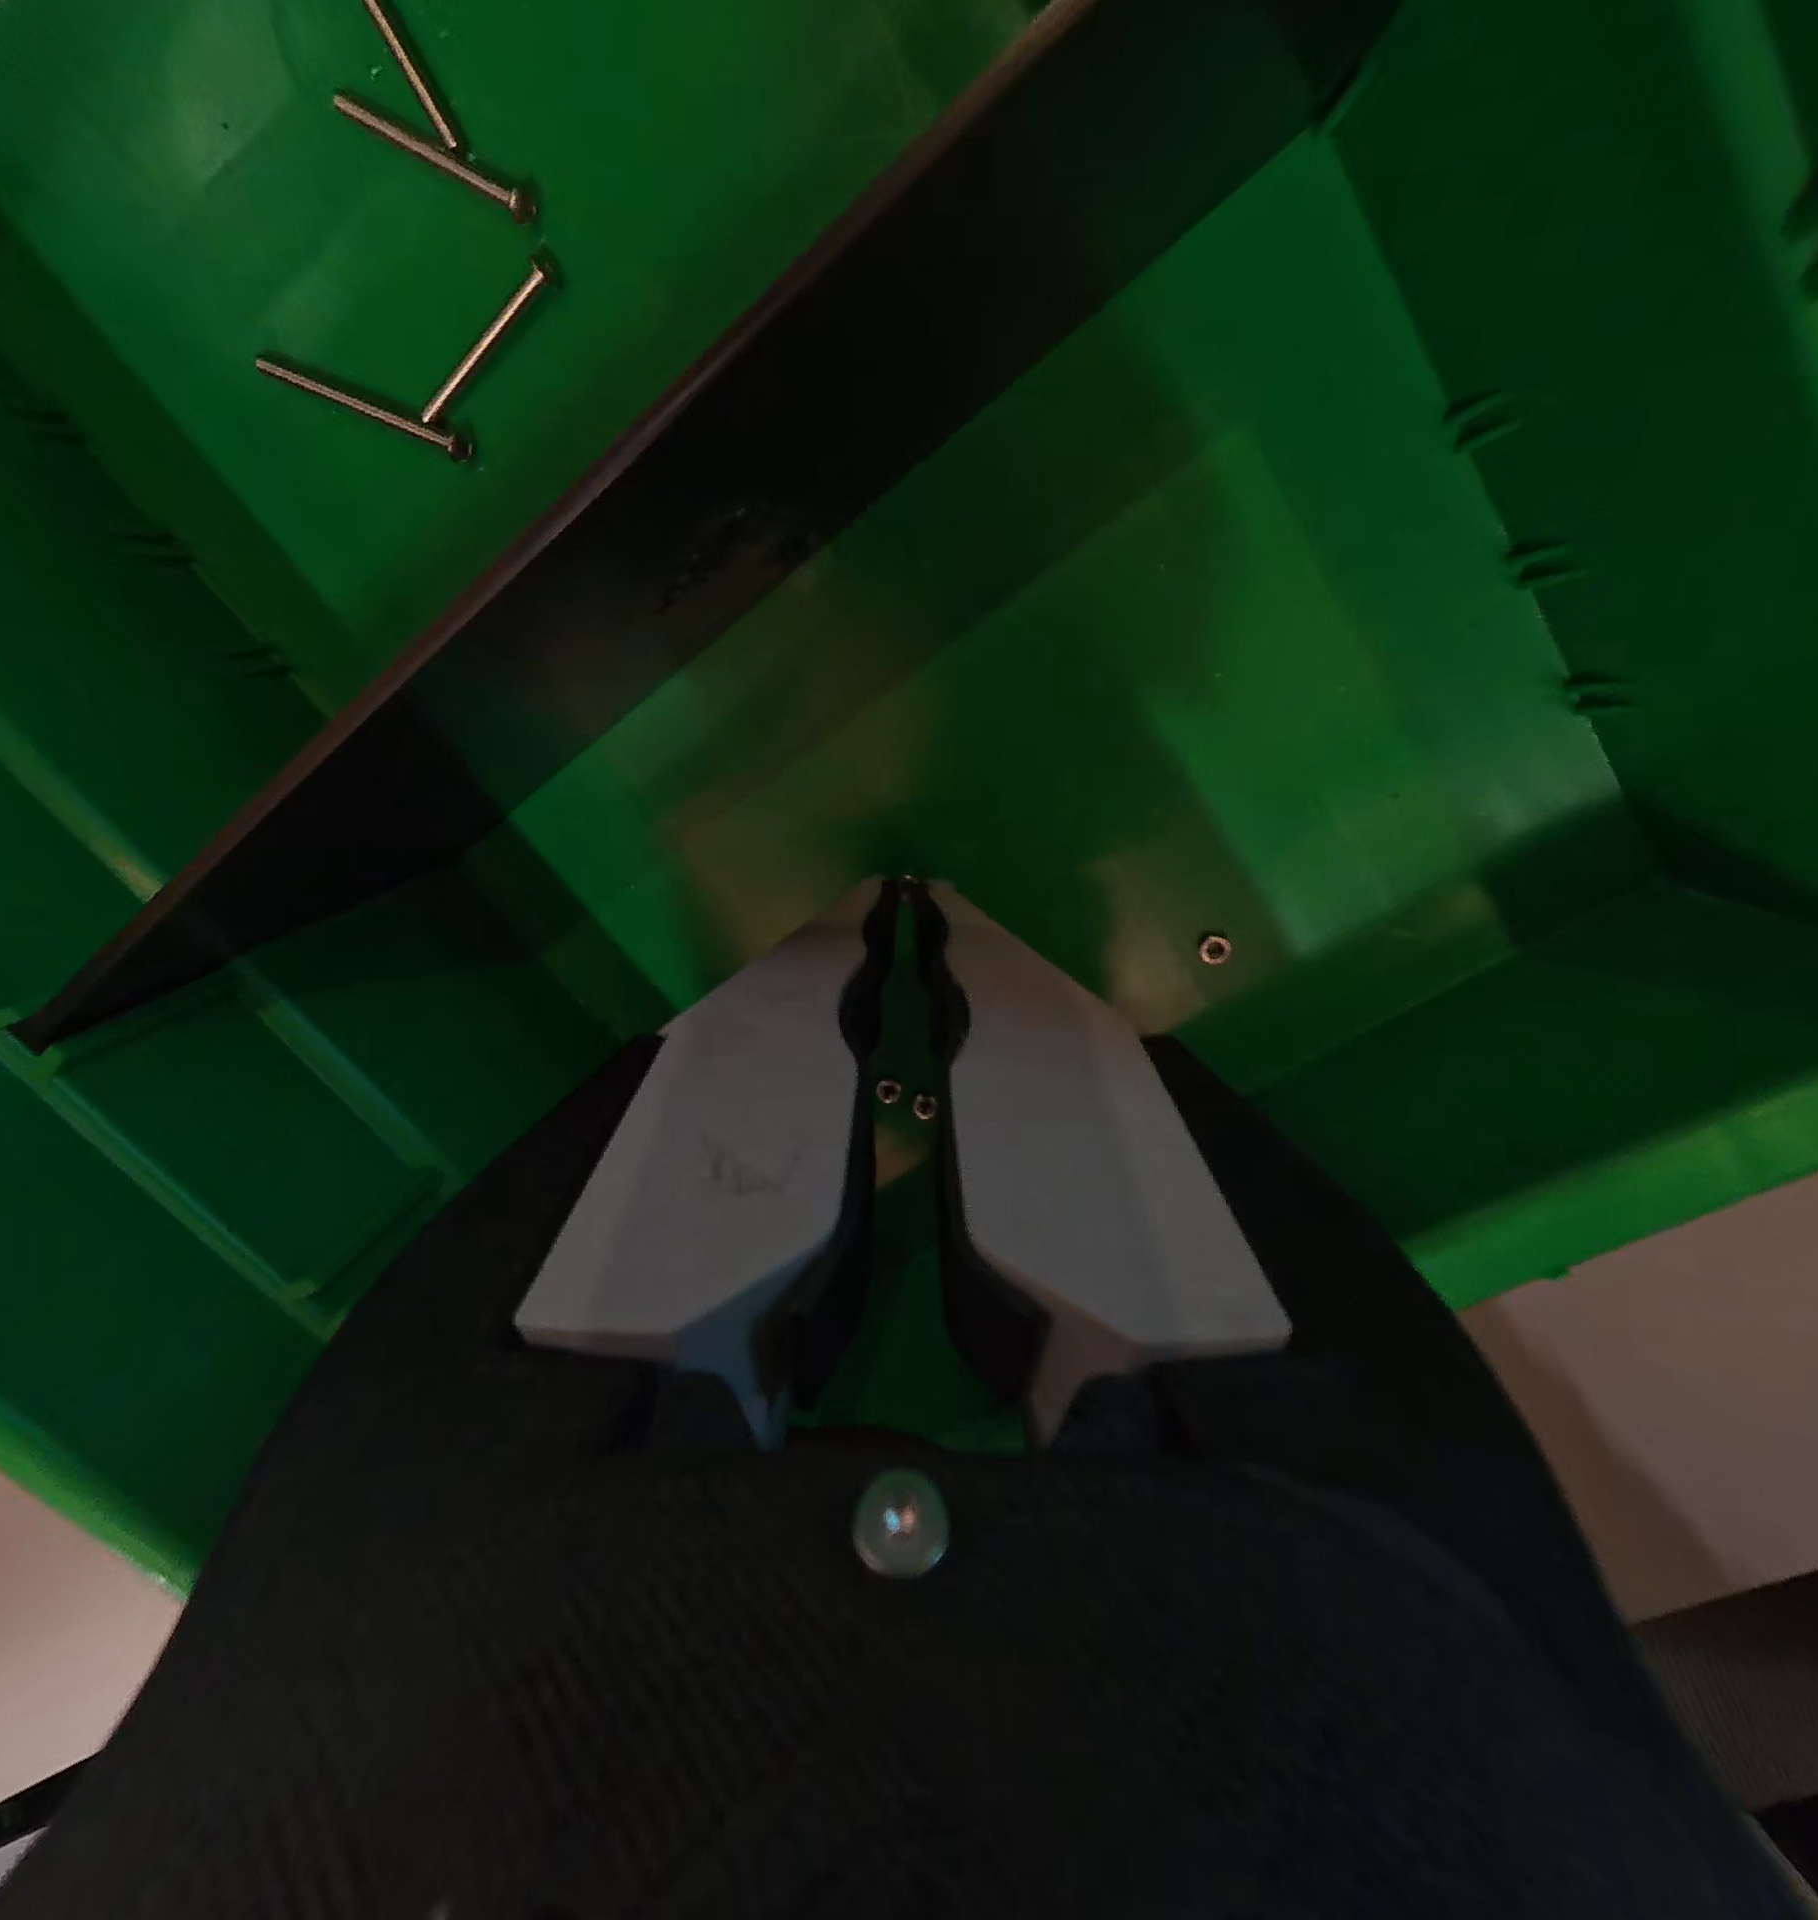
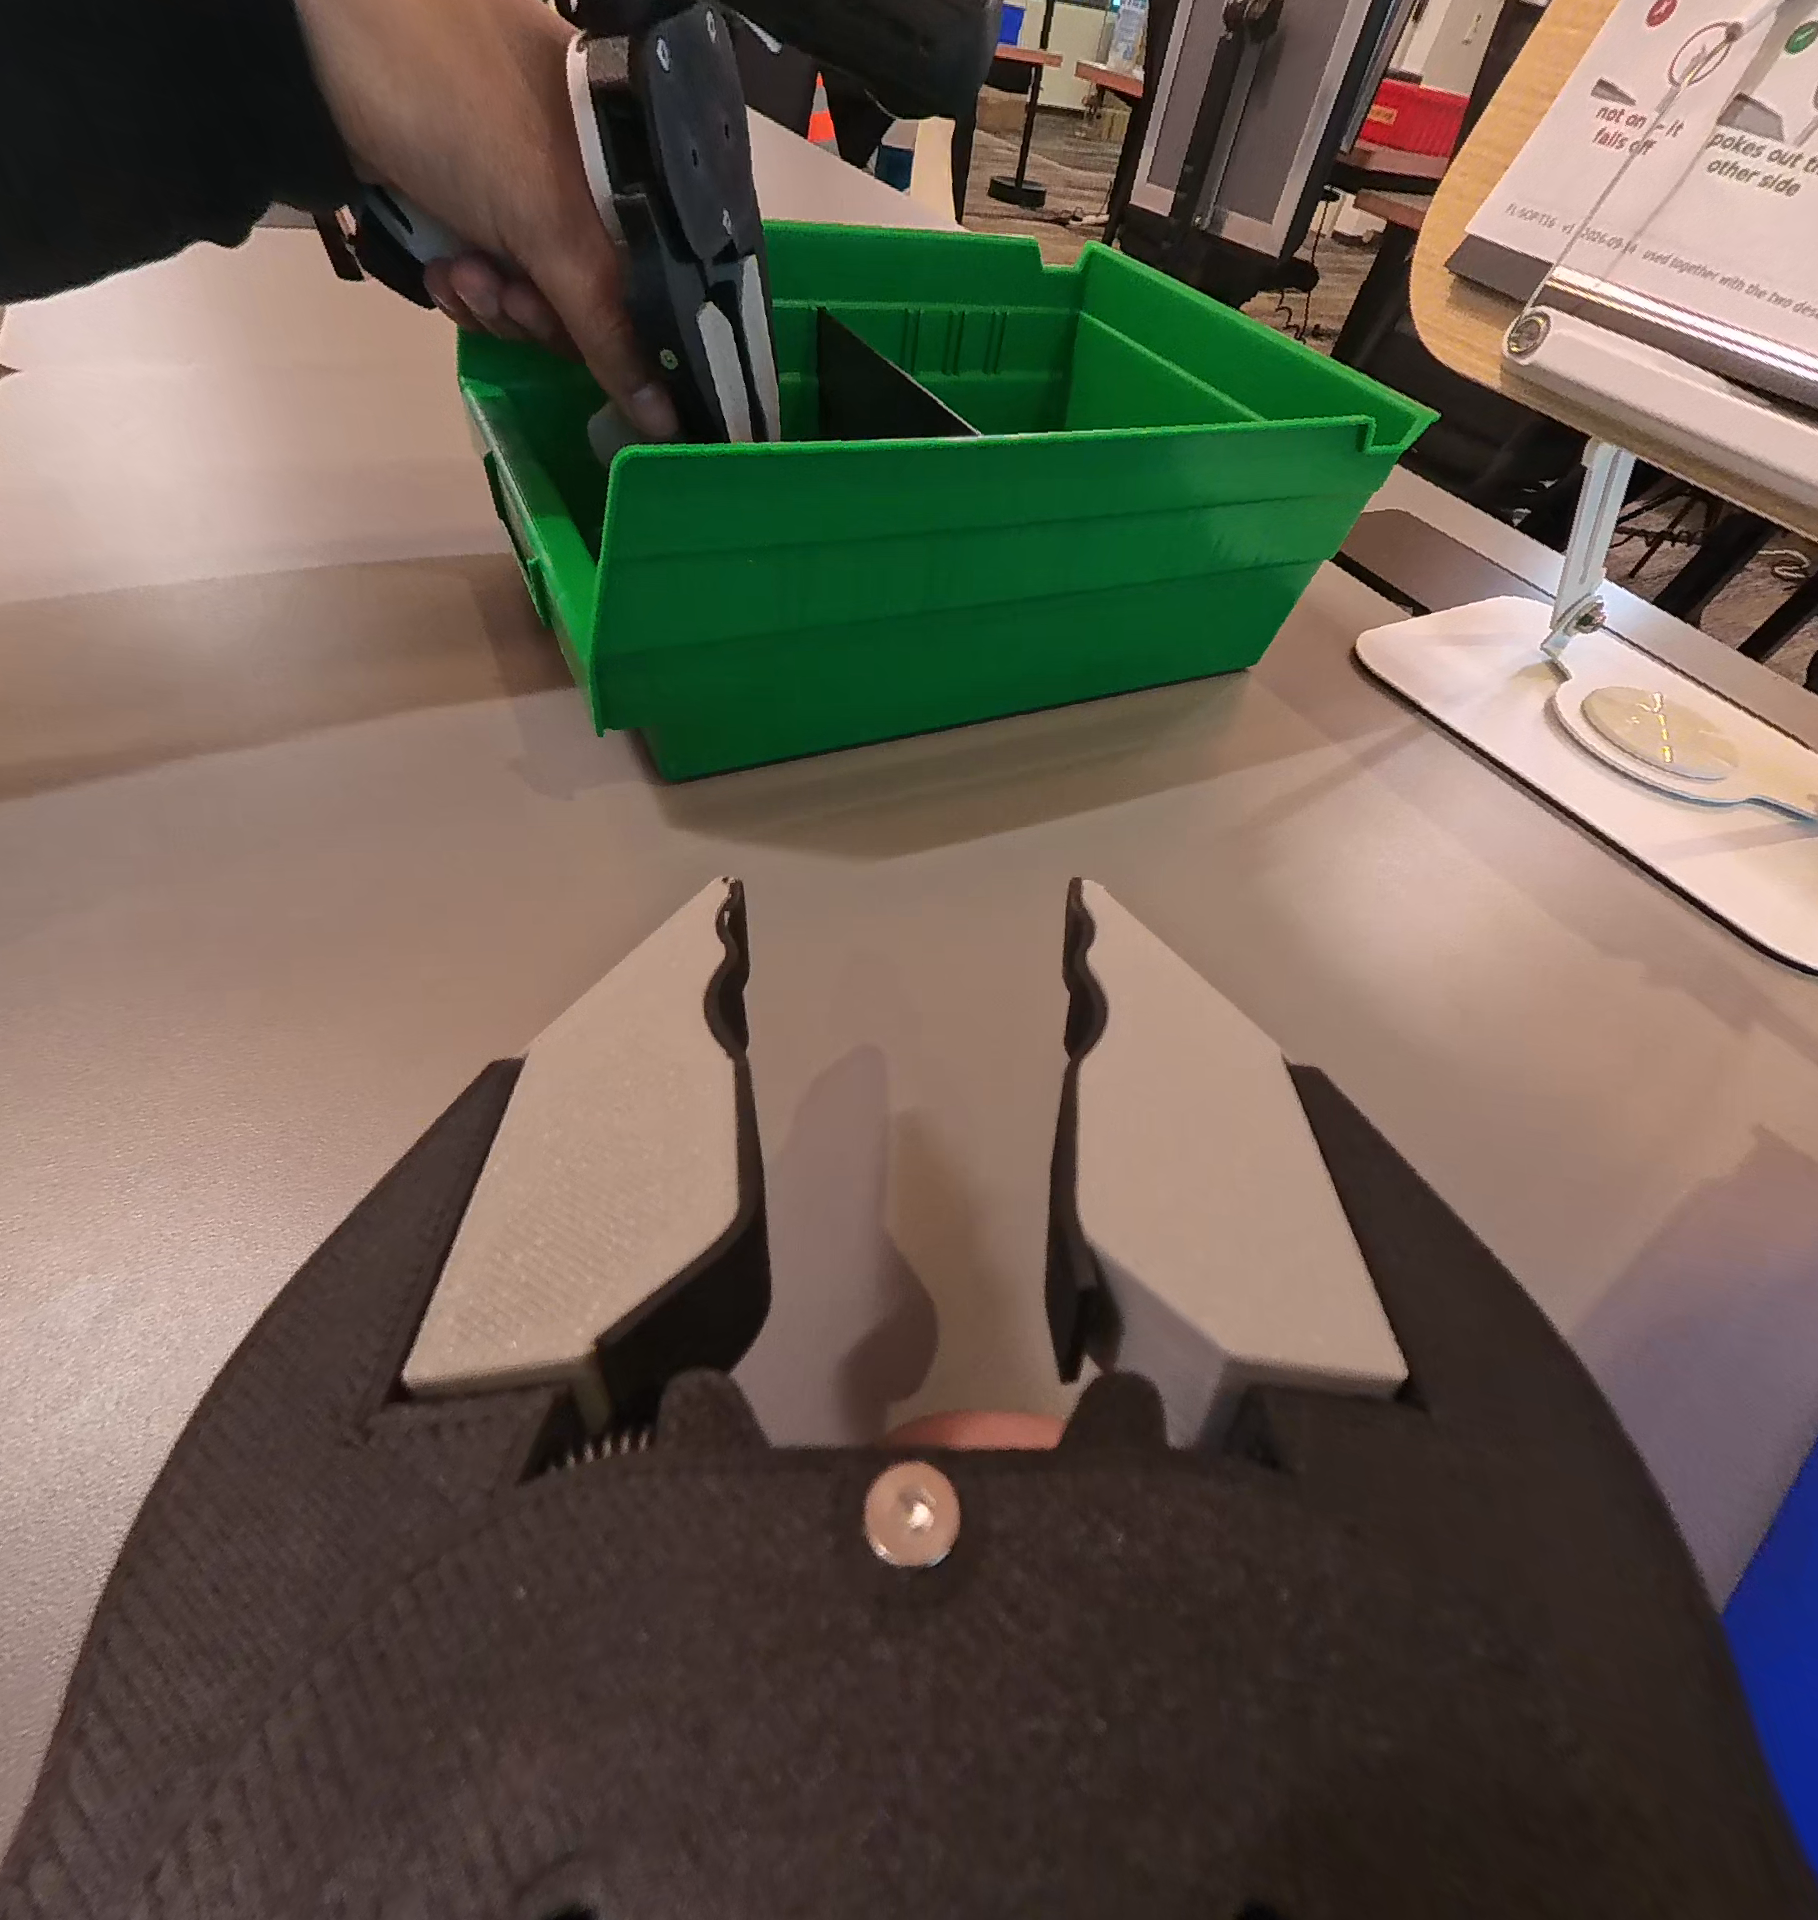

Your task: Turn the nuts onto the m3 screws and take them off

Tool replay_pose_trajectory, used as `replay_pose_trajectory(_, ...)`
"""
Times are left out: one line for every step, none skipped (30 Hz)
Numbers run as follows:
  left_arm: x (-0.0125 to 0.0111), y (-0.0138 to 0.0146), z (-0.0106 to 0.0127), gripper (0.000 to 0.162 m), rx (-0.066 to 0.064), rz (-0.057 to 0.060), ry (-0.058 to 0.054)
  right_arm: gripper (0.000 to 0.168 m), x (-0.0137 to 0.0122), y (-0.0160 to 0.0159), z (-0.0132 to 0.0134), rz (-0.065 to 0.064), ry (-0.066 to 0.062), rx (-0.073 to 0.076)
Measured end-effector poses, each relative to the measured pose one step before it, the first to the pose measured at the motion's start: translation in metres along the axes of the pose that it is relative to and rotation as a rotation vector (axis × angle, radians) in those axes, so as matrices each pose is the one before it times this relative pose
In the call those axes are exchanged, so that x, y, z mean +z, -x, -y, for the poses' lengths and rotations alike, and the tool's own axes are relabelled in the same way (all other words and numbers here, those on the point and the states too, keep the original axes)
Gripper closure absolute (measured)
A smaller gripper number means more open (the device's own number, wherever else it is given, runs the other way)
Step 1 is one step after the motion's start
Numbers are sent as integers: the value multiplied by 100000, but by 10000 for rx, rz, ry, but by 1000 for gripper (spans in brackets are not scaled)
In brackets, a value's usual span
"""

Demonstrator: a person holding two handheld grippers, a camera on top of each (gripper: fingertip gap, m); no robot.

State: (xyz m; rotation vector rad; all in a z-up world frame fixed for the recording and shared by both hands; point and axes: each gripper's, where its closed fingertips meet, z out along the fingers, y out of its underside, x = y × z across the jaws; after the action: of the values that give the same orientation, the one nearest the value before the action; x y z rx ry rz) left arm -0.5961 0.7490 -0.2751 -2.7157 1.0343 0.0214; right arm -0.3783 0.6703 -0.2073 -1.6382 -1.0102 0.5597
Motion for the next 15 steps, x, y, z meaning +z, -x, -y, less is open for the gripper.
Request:
replay_pose_trajectory(-39,46,9,161,15,37,-6,110,-13,-4,14,0,-8,11)
replay_pose_trajectory(-32,24,-26,161,8,21,11,110,-4,-15,13,3,-6,14)
replay_pose_trajectory(-21,6,-7,161,-4,4,-2,110,-3,-7,11,1,-3,9)
replay_pose_trajectory(7,-55,-58,161,-6,-35,27,110,-5,-3,-14,0,1,2)
replay_pose_trajectory(47,-61,-96,161,5,-30,55,110,-2,9,9,1,2,-7)
replay_pose_trajectory(18,13,-8,161,12,19,-3,110,1,23,9,-3,-3,-13)
replay_pose_trajectory(-6,73,29,161,-17,49,-17,110,2,8,2,1,1,-10)
replay_pose_trajectory(2,25,25,161,-12,9,-11,110,-6,11,-1,3,0,-2)
replay_pose_trajectory(16,5,32,161,-4,-9,-17,110,14,3,-10,2,3,3)
replay_pose_trajectory(14,-6,14,161,-1,-2,-2,110,-8,-4,-20,-1,5,3)
replay_pose_trajectory(-23,64,70,161,9,38,-32,110,-2,-15,14,-2,-5,4)
replay_pose_trajectory(-54,72,133,161,-1,39,-73,110,-7,3,14,4,-6,7)
replay_pose_trajectory(-75,-9,83,161,-20,-25,-41,110,-7,-2,14,2,-6,3)
replay_pose_trajectory(-81,-11,30,161,-6,-21,-6,110,-9,-4,5,-4,-6,-3)
replay_pose_trajectory(-78,35,12,161,12,23,-6,110,9,8,-10,2,3,-1)
